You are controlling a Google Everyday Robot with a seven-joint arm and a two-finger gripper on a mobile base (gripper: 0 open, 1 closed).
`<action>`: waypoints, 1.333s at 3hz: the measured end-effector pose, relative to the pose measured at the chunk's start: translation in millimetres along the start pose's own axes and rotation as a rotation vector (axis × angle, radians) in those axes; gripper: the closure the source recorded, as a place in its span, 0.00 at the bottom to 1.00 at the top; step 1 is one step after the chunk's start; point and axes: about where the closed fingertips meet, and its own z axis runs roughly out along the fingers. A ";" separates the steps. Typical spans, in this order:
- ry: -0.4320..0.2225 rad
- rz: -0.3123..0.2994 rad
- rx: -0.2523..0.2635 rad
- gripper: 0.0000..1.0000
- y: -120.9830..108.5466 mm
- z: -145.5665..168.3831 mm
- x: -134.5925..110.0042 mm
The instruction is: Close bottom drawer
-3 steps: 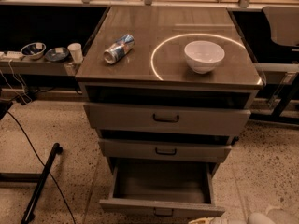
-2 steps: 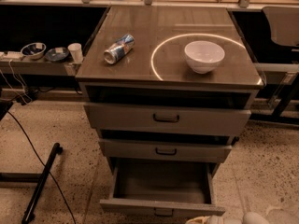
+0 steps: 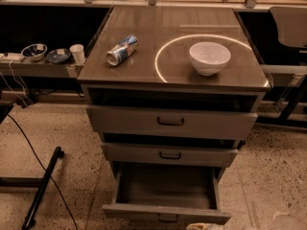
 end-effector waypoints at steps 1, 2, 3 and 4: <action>-0.013 -0.024 0.083 1.00 -12.5 8.4 12.8; -0.042 -0.058 0.151 1.00 -25.2 14.4 16.9; -0.043 -0.063 0.156 1.00 -26.4 15.1 17.3; -0.032 -0.078 0.149 1.00 -27.4 23.1 15.8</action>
Offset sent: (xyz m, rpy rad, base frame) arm 0.0446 -0.0104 -0.0249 0.0137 -0.2061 -0.1816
